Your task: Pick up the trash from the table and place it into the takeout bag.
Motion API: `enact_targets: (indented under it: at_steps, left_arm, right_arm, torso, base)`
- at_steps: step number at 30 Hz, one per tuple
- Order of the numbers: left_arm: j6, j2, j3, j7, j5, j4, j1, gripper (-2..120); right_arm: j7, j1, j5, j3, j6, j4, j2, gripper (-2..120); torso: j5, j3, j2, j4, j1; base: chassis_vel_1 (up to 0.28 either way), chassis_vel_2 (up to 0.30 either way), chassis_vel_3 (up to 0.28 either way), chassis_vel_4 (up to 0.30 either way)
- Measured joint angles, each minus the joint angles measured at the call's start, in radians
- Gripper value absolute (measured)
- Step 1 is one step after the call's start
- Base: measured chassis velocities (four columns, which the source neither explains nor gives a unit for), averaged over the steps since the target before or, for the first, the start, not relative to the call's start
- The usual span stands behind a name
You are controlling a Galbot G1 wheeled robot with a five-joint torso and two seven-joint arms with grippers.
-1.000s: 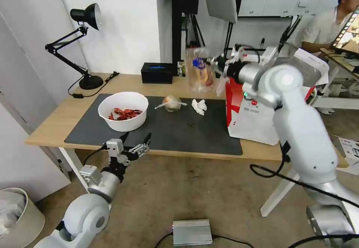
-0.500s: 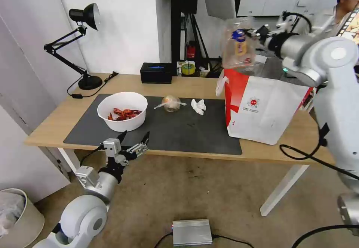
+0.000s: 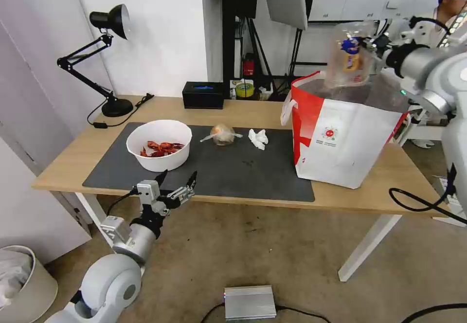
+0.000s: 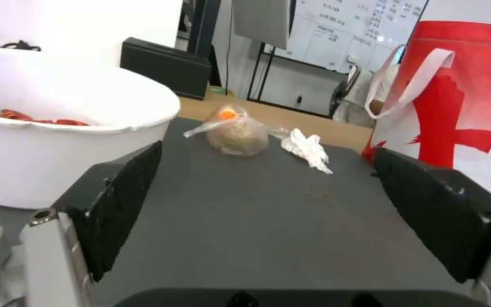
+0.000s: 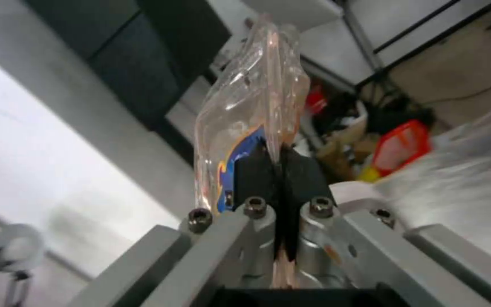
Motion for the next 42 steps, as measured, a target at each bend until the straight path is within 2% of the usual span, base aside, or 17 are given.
enact_targets:
  at_steps: [6, 21, 42]
  left_arm:
    - [-0.001, -0.001, 0.003, -0.001, -0.001, -0.003, 0.003, 100]
    - [-0.005, 0.000, -0.003, -0.001, -0.003, -0.011, 0.014, 100]
    - [-0.005, -0.003, -0.007, -0.003, 0.001, -0.032, 0.028, 100]
  right_arm:
    - [-0.016, -0.028, -0.059, -0.004, 0.026, -0.018, -0.003, 0]
    - [-0.033, -0.067, -0.096, -0.006, 0.049, -0.029, -0.005, 0]
    - [-0.029, -0.163, -0.106, 0.031, 0.056, 0.061, -0.036, 0]
  torso:
    - [-0.0001, 0.000, 0.000, 0.0001, 0.000]
    - [-0.0002, 0.000, 0.000, 0.0002, 0.000]
    - [-0.0001, 0.000, 0.000, 0.0001, 0.000]
  base:
    - [0.000, 0.000, 0.000, 0.000]
    - [0.000, 0.000, 0.000, 0.000]
    - [0.000, 0.000, 0.000, 0.000]
